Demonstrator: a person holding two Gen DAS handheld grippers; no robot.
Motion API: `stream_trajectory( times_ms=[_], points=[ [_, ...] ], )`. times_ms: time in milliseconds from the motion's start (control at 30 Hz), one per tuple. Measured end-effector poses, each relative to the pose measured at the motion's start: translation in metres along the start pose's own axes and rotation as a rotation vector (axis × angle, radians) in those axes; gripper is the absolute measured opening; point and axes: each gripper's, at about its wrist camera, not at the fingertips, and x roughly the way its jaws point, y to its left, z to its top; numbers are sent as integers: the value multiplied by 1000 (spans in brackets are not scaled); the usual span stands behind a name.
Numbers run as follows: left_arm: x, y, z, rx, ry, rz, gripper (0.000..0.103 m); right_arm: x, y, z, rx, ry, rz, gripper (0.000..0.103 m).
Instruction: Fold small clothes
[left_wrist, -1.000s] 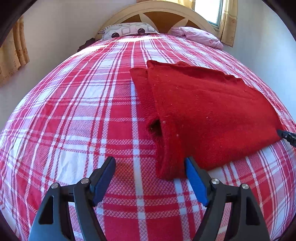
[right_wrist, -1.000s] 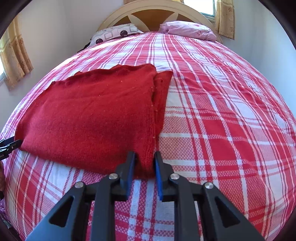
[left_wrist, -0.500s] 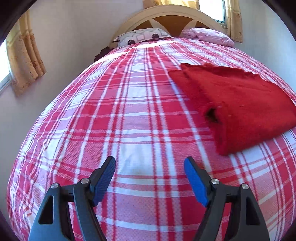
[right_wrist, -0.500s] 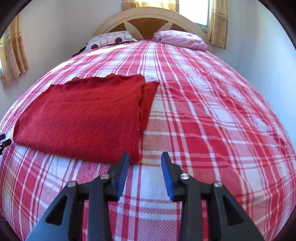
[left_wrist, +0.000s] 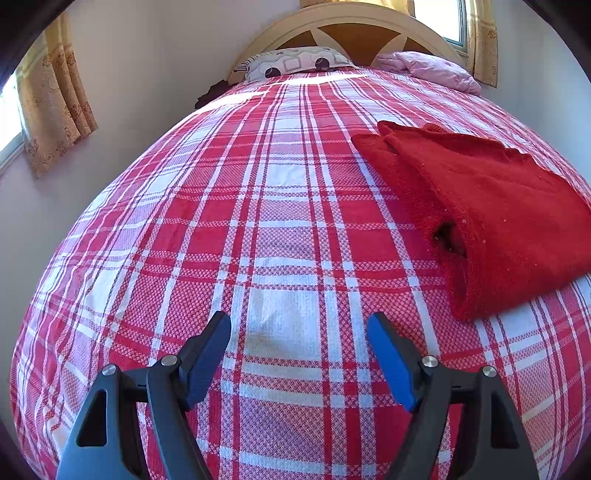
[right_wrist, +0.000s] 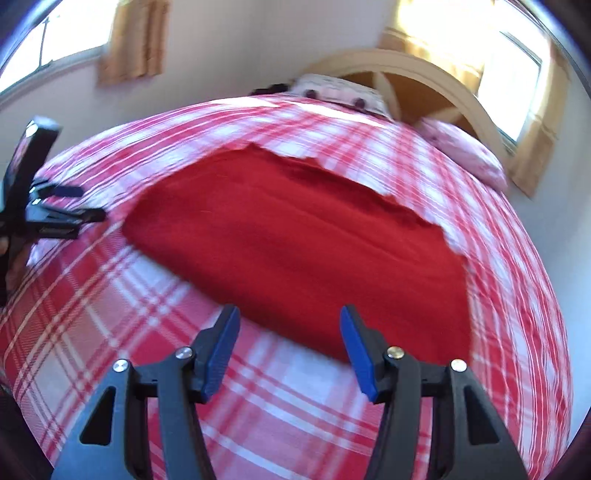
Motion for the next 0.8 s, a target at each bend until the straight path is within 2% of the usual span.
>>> stream_trajectory(
  times_ms=[100,233,633,800],
  points=[
    [2,1,2,2,4,-11,77,11,41,9,-129,-19,0,59],
    [4,10,5,-23,11,-33,77,22,75,15,-245,-37,-17,59],
    [12,33,17,-91,7,-81,77,35,134,16,-431,-68,-65,59],
    [18,37,36,-163,11,-198,77,44,149,17,-460,-93,-122,59]
  ],
)
